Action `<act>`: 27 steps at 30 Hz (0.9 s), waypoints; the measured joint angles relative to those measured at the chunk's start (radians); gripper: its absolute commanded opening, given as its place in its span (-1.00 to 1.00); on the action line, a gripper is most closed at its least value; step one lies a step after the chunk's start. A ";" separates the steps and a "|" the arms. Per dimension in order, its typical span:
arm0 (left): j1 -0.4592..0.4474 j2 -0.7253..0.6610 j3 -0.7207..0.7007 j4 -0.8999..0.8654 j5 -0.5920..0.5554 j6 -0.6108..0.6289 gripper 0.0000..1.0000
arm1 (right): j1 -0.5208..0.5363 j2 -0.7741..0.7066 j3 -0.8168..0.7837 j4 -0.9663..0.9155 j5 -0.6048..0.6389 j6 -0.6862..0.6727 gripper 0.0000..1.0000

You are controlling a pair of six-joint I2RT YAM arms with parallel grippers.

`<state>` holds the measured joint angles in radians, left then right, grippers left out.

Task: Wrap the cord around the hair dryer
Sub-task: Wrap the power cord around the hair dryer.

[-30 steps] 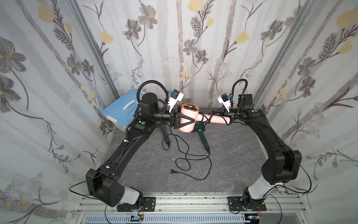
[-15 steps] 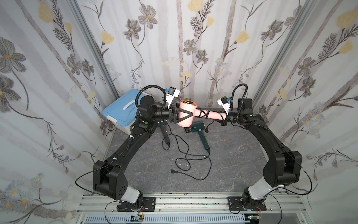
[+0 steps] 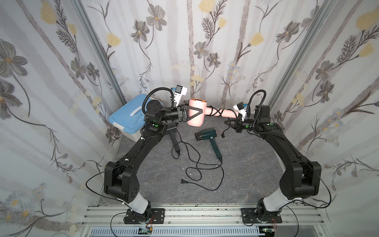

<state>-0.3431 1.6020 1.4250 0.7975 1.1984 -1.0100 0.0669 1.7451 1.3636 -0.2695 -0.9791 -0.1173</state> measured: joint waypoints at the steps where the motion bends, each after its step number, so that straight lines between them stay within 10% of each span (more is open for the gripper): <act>1: 0.002 0.007 0.001 0.016 -0.002 -0.017 -1.00 | -0.003 -0.008 -0.008 0.002 0.007 0.006 -1.00; 12: 0.004 0.055 0.039 0.082 -0.046 -0.093 -1.00 | 0.018 -0.135 -0.175 0.150 0.027 0.124 -1.00; 27: -0.003 0.029 -0.079 0.080 -0.171 0.057 -1.00 | 0.150 -0.475 -0.405 0.172 0.410 0.363 -1.00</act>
<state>-0.3466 1.6306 1.3457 0.8780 1.0279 -0.9531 0.2165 1.2705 0.9585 -0.0971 -0.5690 0.2455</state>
